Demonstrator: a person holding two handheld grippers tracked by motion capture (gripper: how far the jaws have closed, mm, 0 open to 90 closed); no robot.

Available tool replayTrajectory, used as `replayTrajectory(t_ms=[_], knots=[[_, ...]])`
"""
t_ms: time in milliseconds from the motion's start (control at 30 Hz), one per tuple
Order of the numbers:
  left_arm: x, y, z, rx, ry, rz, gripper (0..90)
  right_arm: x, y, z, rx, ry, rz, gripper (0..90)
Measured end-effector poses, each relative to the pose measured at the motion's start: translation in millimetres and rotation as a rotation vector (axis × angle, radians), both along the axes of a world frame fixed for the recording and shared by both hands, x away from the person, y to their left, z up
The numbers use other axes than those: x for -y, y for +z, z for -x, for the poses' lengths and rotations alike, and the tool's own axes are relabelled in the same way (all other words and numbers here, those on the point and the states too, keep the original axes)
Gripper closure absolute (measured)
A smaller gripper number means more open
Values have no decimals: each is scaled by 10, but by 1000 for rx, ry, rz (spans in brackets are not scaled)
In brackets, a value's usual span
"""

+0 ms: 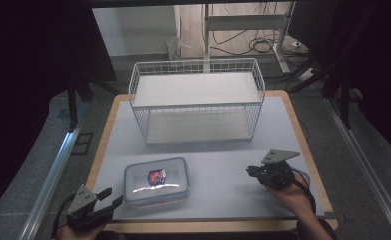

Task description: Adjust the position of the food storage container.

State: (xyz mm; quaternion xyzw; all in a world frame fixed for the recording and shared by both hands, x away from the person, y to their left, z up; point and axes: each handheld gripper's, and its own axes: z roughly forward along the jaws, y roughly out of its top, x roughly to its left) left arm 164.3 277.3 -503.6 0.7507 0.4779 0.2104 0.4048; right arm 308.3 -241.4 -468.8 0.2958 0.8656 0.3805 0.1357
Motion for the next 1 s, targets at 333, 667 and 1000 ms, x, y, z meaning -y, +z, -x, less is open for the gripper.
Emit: replayTrajectory(t_ms=[333,667,1000], knots=[[201,-212,-422,-115,30,-88,900,-198,-68,42,-22,59,-34,895],[540,-165,-715,-111,-55,-106,900,-223,-126,50,-45,59,-16,895],[816,-139,-990,-111,-102,-121,899,-213,-167,23,-64,37,-18,895]])
